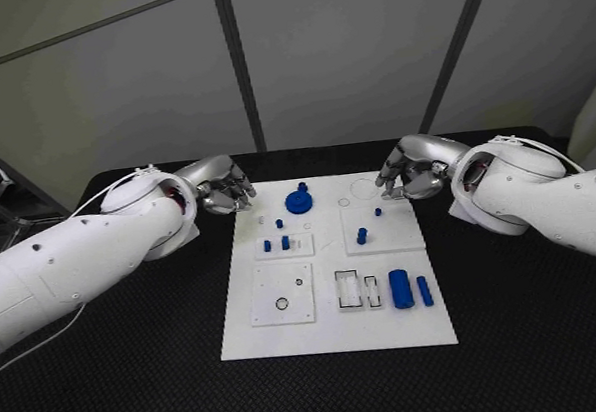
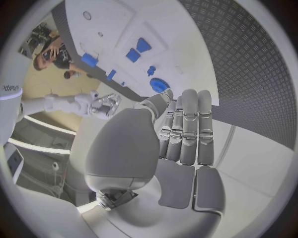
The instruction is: Assemble the parts on the task board
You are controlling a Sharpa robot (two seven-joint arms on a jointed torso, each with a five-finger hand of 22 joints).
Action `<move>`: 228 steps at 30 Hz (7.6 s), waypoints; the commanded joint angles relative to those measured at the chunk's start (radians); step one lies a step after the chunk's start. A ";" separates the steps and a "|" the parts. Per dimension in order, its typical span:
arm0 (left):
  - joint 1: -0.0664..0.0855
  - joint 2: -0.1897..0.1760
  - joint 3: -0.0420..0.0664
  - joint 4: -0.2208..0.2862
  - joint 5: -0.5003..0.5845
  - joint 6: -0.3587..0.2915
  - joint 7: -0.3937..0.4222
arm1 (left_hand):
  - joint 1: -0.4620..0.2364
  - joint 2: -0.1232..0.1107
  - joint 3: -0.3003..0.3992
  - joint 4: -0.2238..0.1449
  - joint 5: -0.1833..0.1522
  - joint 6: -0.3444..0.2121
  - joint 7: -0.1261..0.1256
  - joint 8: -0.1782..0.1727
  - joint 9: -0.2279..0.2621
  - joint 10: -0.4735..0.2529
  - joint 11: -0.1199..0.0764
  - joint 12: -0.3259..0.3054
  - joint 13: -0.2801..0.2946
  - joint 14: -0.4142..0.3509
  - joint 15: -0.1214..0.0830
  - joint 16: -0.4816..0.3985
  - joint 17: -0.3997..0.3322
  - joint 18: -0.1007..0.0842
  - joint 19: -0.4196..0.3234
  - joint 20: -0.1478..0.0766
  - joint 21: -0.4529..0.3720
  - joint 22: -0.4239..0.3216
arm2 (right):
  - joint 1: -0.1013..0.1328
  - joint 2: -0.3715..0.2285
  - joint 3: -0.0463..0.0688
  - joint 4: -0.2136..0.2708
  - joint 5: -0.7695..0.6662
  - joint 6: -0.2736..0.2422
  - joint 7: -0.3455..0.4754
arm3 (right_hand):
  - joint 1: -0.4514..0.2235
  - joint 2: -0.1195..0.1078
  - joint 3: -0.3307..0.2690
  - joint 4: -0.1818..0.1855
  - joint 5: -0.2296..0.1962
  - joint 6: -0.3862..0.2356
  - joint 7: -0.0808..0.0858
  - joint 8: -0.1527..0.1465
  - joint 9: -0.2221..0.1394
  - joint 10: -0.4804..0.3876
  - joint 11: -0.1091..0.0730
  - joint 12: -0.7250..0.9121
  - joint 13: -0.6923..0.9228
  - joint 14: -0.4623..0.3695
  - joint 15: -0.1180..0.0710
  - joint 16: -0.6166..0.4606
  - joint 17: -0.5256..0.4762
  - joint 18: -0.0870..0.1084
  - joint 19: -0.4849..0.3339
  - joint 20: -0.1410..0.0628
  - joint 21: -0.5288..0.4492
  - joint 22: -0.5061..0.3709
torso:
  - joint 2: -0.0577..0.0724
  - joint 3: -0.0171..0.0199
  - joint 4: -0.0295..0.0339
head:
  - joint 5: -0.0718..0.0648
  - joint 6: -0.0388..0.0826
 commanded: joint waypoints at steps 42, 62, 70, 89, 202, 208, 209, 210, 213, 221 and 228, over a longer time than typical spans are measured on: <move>-0.027 -0.078 -0.017 0.137 1.147 -0.058 0.402 | -0.041 0.034 -0.046 0.036 -0.071 0.023 0.015 -0.011 0.002 0.013 0.012 -0.007 0.003 -0.048 0.027 -0.211 -0.113 -0.012 -0.036 0.024 -0.176 -0.113 | -0.052 0.095 -0.012 -0.056 -0.284 0.116 -0.069 | -0.013 0.034 0.118 -0.063 -0.012 0.036 0.000 0.001 0.006 0.053 0.008 -0.103 -0.115 0.017 0.012 -0.015 -0.056 -0.008 0.028 0.008 0.036 0.113 | 0.003 -0.0012 -0.0010 | -0.041 -0.012; -0.027 -0.077 -0.017 0.125 1.147 -0.061 0.396 | -0.032 0.037 -0.048 0.030 -0.072 0.022 0.016 -0.012 0.002 0.011 0.012 -0.008 0.003 -0.047 0.027 -0.218 -0.116 -0.012 -0.032 0.024 -0.184 -0.118 | -0.058 0.071 -0.012 -0.003 -0.323 -0.007 -0.104 | -0.021 0.058 0.186 -0.105 -0.021 0.077 -0.010 0.005 0.020 0.104 -0.007 -0.103 -0.121 0.019 -0.002 -0.001 -0.057 -0.016 0.046 -0.007 0.061 0.147 | 0.000 0.0001 -0.0020 | -0.040 -0.013; -0.027 -0.073 -0.017 0.112 1.147 -0.061 0.401 | -0.025 0.039 -0.048 0.024 -0.071 0.021 0.016 -0.013 0.002 0.010 0.013 -0.009 0.003 -0.046 0.027 -0.222 -0.117 -0.012 -0.030 0.023 -0.186 -0.120 | -0.058 0.030 -0.010 0.064 -0.320 -0.087 -0.108 | -0.029 0.050 0.191 -0.109 -0.022 0.076 -0.009 0.002 0.020 0.102 -0.005 -0.106 -0.123 0.019 -0.002 0.000 -0.057 -0.017 0.047 -0.007 0.063 0.150 | 0.000 -0.0010 -0.0019 | -0.043 -0.006; -0.027 -0.054 -0.017 0.104 1.147 -0.060 0.401 | -0.025 0.038 -0.052 0.021 -0.072 0.017 0.019 -0.016 0.000 0.008 0.015 -0.011 0.002 -0.047 0.028 -0.227 -0.118 -0.013 -0.028 0.024 -0.190 -0.122 | -0.058 0.038 -0.005 0.253 -0.239 -0.098 -0.095 | -0.033 0.048 0.193 -0.110 -0.021 0.077 -0.010 0.002 0.021 0.103 -0.005 -0.107 -0.123 0.019 -0.002 -0.001 -0.060 -0.017 0.048 -0.007 0.064 0.151 | 0.001 -0.0025 0.0025 | -0.008 -0.014; -0.023 0.003 -0.017 0.064 1.147 -0.037 0.373 | -0.038 0.034 -0.069 0.026 -0.073 0.002 0.024 -0.022 -0.003 -0.003 0.021 -0.015 0.001 -0.050 0.034 -0.241 -0.122 -0.014 -0.029 0.028 -0.211 -0.135 | -0.171 0.197 -0.049 0.213 -0.317 -0.151 -0.062 | -0.128 -0.033 0.213 -0.124 -0.092 -0.025 0.022 -0.008 -0.001 -0.027 0.033 -0.109 -0.159 -0.019 0.029 -0.083 -0.196 -0.003 0.017 0.021 0.018 0.098 | 0.001 -0.0005 -0.0022 | 0.090 -0.045; -0.023 0.001 -0.017 0.063 1.147 -0.036 0.373 | -0.038 0.034 -0.069 0.026 -0.073 0.002 0.024 -0.022 -0.003 -0.003 0.021 -0.015 0.001 -0.050 0.034 -0.241 -0.122 -0.014 -0.029 0.028 -0.211 -0.135 | -0.171 0.120 -0.046 0.271 -0.303 -0.159 -0.074 | -0.131 -0.045 0.205 -0.127 -0.094 -0.025 0.023 -0.008 -0.002 -0.031 0.034 -0.106 -0.159 -0.019 0.030 -0.090 -0.208 0.000 0.013 0.022 0.011 0.088 | 0.000 -0.0019 -0.0034 | 0.087 -0.039; -0.023 0.001 -0.017 0.063 1.147 -0.036 0.373 | -0.038 0.034 -0.069 0.026 -0.073 0.002 0.024 -0.022 -0.003 -0.003 0.021 -0.015 0.001 -0.050 0.034 -0.241 -0.122 -0.014 -0.029 0.028 -0.211 -0.135 | -0.170 0.107 -0.044 0.280 -0.298 -0.156 -0.079 | -0.132 -0.048 0.203 -0.127 -0.094 -0.025 0.023 -0.008 -0.002 -0.034 0.034 -0.106 -0.160 -0.019 0.030 -0.092 -0.211 0.000 0.012 0.023 0.009 0.086 | 0.000 -0.0020 -0.0040 | 0.086 -0.038; -0.023 0.000 -0.017 0.063 1.147 -0.035 0.373 | -0.038 0.034 -0.069 0.026 -0.073 0.002 0.024 -0.022 -0.003 -0.003 0.021 -0.015 0.001 -0.050 0.034 -0.241 -0.122 -0.014 -0.029 0.028 -0.211 -0.135 | -0.170 0.094 -0.039 0.287 -0.293 -0.152 -0.084 | -0.133 -0.050 0.201 -0.127 -0.094 -0.026 0.023 -0.008 -0.002 -0.036 0.035 -0.106 -0.160 -0.020 0.030 -0.093 -0.213 0.001 0.011 0.023 0.008 0.085 | 0.000 -0.0022 -0.0034 | 0.085 -0.037; -0.023 -0.002 -0.018 0.063 1.147 -0.036 0.373 | -0.038 0.034 -0.069 0.026 -0.073 0.002 0.024 -0.022 -0.003 -0.003 0.021 -0.015 0.001 -0.050 0.034 -0.241 -0.122 -0.014 -0.029 0.028 -0.211 -0.135 | -0.165 0.047 -0.018 0.306 -0.280 -0.131 -0.107 | -0.131 -0.054 0.193 -0.128 -0.095 -0.028 0.022 -0.008 -0.002 -0.052 0.035 -0.108 -0.164 -0.021 0.031 -0.100 -0.224 0.003 0.006 0.024 -0.001 0.074 | 0.000 -0.0022 -0.0049 | 0.077 -0.032; -0.023 -0.003 -0.018 0.061 1.147 -0.035 0.373 | -0.038 0.034 -0.069 0.026 -0.073 0.002 0.024 -0.022 -0.003 -0.003 0.021 -0.015 0.001 -0.050 0.034 -0.241 -0.122 -0.014 -0.029 0.028 -0.211 -0.135 | -0.141 -0.021 0.017 0.284 -0.284 -0.080 -0.145 | -0.094 -0.051 0.152 -0.134 -0.095 -0.050 0.013 -0.010 -0.006 -0.132 0.047 -0.108 -0.185 -0.022 0.041 -0.118 -0.253 0.016 -0.020 0.032 -0.046 0.022 | 0.000 -0.0003 -0.0092 | 0.064 -0.024; -0.023 -0.001 -0.019 0.059 1.147 -0.033 0.373 | -0.038 0.034 -0.069 0.026 -0.073 0.002 0.024 -0.022 -0.003 -0.003 0.021 -0.015 0.001 -0.050 0.034 -0.241 -0.122 -0.014 -0.029 0.028 -0.211 -0.135 | -0.134 -0.018 0.023 0.258 -0.288 -0.029 -0.153 | -0.083 -0.051 0.126 -0.128 -0.101 -0.067 -0.003 -0.010 -0.007 -0.146 0.051 -0.103 -0.185 -0.020 0.045 -0.118 -0.258 0.016 -0.019 0.036 -0.049 0.020 | 0.001 -0.0012 -0.0051 | 0.060 -0.023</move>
